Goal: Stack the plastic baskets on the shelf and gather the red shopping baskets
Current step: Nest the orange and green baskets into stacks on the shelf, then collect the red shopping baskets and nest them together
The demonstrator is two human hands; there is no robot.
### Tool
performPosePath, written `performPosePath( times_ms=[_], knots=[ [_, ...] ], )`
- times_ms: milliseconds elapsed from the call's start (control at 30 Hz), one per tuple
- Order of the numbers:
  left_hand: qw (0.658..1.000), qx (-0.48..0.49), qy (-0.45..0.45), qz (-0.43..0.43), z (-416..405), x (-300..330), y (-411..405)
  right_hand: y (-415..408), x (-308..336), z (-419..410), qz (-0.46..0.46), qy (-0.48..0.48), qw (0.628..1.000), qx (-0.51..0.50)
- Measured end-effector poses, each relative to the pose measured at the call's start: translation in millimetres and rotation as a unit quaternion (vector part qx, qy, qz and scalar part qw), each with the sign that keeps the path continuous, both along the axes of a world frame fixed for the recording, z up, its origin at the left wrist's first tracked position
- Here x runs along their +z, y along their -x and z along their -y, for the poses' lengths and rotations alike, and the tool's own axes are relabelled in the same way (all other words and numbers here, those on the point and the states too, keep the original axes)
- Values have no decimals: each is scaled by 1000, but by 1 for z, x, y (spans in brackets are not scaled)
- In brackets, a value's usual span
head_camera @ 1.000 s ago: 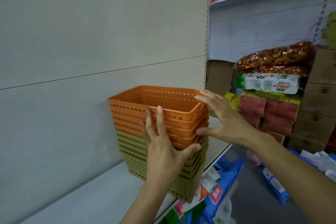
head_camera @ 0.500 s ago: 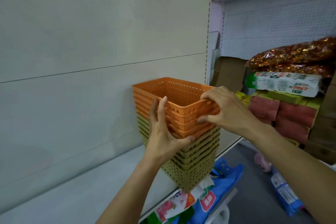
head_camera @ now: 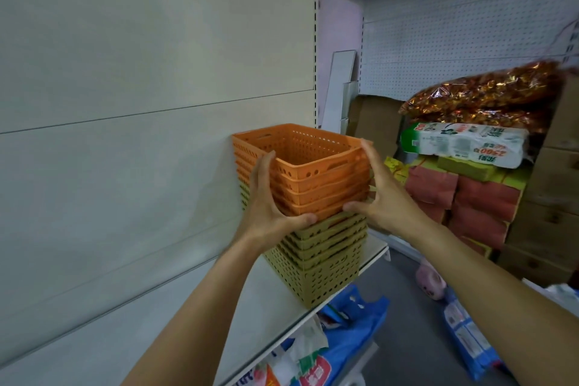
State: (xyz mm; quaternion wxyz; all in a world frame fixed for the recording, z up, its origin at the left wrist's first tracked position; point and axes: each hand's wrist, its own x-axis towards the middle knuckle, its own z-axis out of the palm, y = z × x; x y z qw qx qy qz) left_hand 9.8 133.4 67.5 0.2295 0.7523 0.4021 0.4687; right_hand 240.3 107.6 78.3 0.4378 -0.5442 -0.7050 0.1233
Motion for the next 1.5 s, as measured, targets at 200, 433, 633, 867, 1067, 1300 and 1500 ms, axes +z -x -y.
performPosePath(
  times_ms=[200,433,633,867,1067,1300,1500],
  knots=[
    [999,23,-23,-2,-18,-9,-33,-42,-3,-29,2,-20,999,42],
    [999,38,-26,6,-22,-13,-53,-65,-8,-49,2,-42,997,66],
    [998,56,11,22,-14,-17,-60,-65,-24,-47,-16,-59,995,77],
    [971,234,-10,-51,48,-45,-97,-69,-55,-19,46,-9,994,103],
    [918,373,23,-133,140,-95,-116,-73,-94,48,67,-3,982,177],
    [870,482,70,-77,260,-140,-98,-30,-132,128,81,-15,952,296],
    [814,566,120,-49,360,-167,-45,53,-161,184,130,12,908,397]
  ],
)
